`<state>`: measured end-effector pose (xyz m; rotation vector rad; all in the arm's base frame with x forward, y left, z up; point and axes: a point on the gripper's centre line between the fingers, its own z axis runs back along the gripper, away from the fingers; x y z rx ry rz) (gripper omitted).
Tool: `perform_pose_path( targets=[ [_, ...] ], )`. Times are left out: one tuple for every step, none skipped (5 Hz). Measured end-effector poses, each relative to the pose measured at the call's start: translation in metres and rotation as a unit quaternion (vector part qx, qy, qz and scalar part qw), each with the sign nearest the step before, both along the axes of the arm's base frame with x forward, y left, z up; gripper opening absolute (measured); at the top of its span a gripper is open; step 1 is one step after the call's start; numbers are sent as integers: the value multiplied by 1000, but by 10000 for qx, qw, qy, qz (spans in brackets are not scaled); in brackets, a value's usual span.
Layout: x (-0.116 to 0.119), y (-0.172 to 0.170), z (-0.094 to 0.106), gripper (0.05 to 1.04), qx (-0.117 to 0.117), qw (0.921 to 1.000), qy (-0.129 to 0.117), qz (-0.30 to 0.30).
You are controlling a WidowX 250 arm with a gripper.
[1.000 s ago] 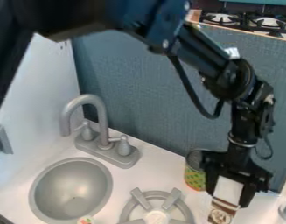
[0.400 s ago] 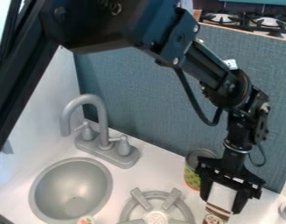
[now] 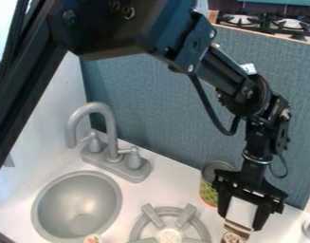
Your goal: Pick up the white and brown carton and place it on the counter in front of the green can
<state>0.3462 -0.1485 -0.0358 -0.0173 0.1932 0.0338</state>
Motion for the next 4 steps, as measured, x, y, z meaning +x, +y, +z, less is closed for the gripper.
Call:
perform_pose_path(
  targets=[
    [-2,-4,-2,1012,-170,9998,14,34],
    [-7,-1,1,1009,-383,9992,-117,89],
    [-9,2,27,1008,-423,9982,-412,122],
    [-27,15,61,1007,-201,9975,-671,118]
  ],
)
